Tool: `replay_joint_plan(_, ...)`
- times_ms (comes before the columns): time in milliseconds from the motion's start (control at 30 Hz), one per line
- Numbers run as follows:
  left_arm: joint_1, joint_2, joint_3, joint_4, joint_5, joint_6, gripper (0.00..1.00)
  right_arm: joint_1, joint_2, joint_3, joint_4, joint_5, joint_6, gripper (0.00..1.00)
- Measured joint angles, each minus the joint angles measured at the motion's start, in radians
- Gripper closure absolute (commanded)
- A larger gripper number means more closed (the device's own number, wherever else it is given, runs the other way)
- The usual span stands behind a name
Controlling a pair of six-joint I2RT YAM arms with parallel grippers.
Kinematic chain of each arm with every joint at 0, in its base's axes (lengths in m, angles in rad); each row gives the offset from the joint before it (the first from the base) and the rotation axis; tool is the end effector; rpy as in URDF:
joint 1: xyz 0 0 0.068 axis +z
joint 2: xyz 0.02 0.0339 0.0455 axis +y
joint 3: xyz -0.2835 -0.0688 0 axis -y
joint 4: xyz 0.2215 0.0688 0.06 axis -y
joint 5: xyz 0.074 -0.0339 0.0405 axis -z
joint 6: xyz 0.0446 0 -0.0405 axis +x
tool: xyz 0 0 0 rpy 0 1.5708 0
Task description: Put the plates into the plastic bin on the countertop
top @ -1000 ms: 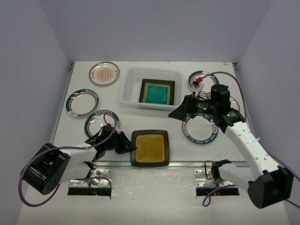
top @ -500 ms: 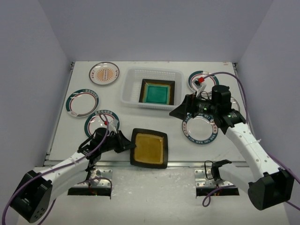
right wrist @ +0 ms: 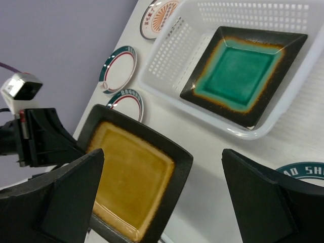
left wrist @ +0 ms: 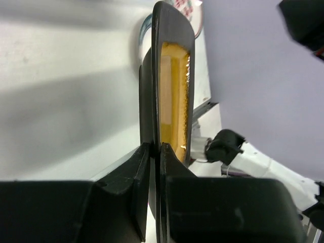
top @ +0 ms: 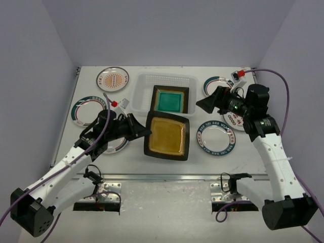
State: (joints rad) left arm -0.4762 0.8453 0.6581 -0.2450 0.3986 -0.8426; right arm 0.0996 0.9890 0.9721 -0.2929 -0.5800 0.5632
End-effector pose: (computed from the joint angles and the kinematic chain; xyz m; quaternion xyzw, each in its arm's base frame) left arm 0.1389 -0.0911 0.2951 -0.0455 0.8312 -0.4555 0.3154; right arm 0.1893 0.0435 0.3727 0.0137 0.7920 0.4022 0.4590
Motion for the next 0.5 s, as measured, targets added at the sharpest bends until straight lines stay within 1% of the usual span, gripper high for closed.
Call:
replay_joint_plan(67,0.027,0.052,0.086,-0.020,0.012,0.017,1.00,-0.031,-0.001,0.010,-0.002,0.001,0.007,0.01)
replay_joint_plan(133,0.108,0.133,0.154,-0.002,0.065,0.026,1.00,-0.052,-0.006,0.012,-0.008,0.004,0.018,0.01)
replay_joint_plan(200,0.189,0.201,0.198,0.066,0.097,0.027,1.00,-0.059,-0.019,0.012,-0.017,0.006,0.026,0.01)
replay_joint_plan(333,0.286,0.443,0.313,0.094,0.101,0.060,1.00,-0.059,-0.045,0.012,-0.041,0.003,0.028,0.01)
replay_joint_plan(400,0.334,0.546,0.330,0.154,0.135,0.050,1.00,-0.059,-0.052,0.012,-0.052,0.003,0.027,0.01)
replay_joint_plan(500,0.402,0.634,0.330,0.197,0.185,0.017,1.00,-0.059,-0.059,0.009,-0.052,0.000,0.028,0.01)
